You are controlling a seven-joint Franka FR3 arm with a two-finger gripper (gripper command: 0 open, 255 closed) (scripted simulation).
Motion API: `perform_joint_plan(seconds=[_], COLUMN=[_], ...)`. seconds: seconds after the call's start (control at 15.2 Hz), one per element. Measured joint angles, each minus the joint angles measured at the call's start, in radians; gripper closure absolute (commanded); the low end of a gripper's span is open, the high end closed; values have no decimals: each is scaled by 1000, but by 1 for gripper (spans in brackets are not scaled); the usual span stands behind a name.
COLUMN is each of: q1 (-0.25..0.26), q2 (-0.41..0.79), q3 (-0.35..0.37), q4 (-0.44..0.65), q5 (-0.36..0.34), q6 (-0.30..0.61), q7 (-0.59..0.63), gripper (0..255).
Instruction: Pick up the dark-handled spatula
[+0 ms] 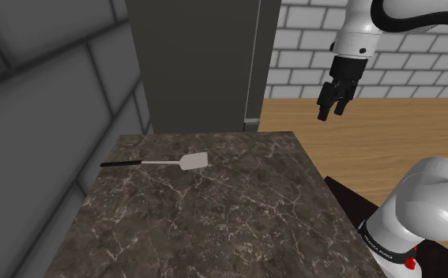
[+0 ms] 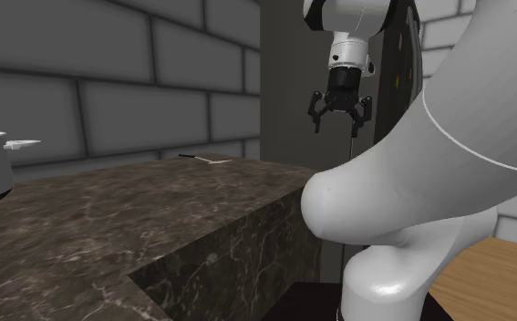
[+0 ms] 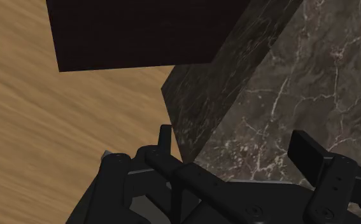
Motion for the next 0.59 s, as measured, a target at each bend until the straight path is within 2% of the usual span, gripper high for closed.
perform_joint_plan(seconds=[0.2, 0.59], q1=[16, 85], q2=[35, 220], q3=[11, 59], q4=[12, 104], q5=[7, 30], q6=[28, 145], q7=[-11, -66], gripper=[0, 0])
